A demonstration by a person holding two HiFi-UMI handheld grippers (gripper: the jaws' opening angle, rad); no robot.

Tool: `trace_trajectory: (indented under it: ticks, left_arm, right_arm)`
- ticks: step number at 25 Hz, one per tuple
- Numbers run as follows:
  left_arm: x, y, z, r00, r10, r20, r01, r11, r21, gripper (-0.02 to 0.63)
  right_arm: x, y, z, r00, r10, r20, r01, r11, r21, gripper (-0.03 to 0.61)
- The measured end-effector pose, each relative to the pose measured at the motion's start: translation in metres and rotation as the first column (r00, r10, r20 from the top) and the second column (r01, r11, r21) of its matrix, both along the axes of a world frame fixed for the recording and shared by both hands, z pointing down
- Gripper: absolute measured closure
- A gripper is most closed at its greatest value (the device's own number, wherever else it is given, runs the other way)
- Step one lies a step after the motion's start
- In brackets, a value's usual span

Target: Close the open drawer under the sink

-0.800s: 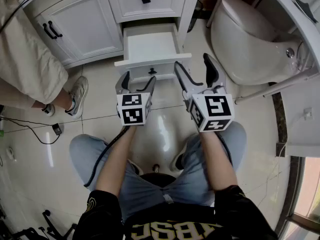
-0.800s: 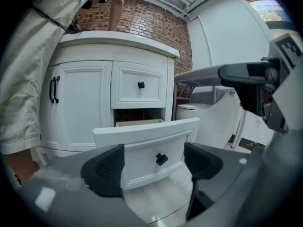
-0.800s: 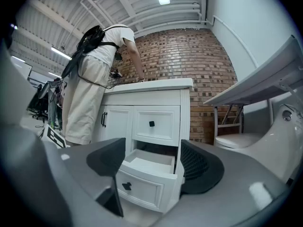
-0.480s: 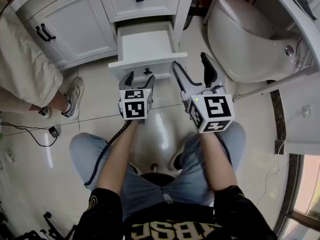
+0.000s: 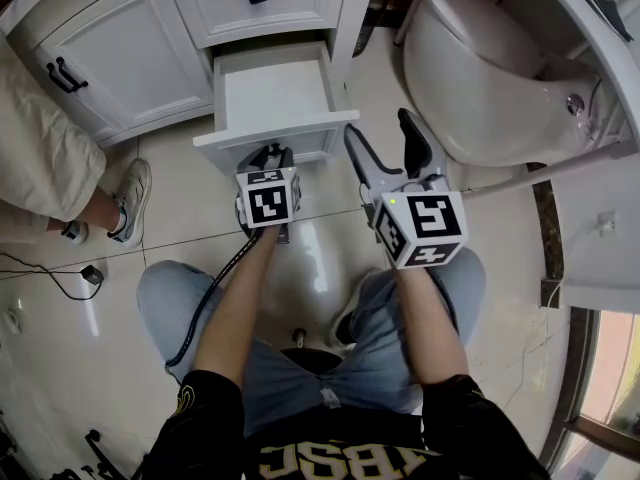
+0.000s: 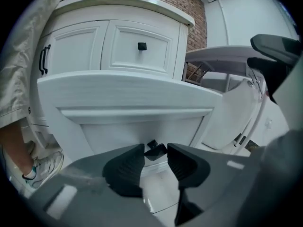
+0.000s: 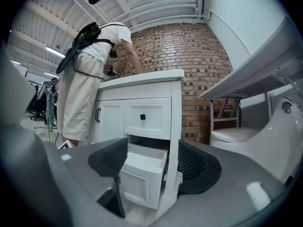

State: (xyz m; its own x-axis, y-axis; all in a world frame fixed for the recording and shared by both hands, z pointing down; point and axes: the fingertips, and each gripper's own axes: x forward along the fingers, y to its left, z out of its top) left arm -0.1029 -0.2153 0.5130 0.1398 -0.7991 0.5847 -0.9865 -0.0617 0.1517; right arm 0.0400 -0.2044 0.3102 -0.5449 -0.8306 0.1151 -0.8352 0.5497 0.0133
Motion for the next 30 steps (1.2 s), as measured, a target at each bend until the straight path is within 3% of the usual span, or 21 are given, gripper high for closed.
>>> trace_trajectory:
  ticks: [8,16,30]
  left_arm:
    - [-0.018,-0.047,0.000,0.995,-0.086,-0.047,0.087,0.996,0.009,0.454]
    - [-0.034,-0.100,-0.003,0.986,-0.139,-0.094,0.141,0.990,0.016,0.462]
    - [-0.059,-0.185,-0.008,0.986,-0.124,-0.107,0.131,0.989,0.062,0.463]
  right_arm:
    - [0.004,-0.007,0.007,0.998,-0.030,0.048,0.033,0.998,-0.056,0.241]
    - [0.029,-0.032,0.029,0.999,0.003,0.048,0.003,0.993,-0.121,0.244]
    - [0.031,-0.043,0.031,0.992,-0.009,0.128,0.030,0.985,-0.169,0.261]
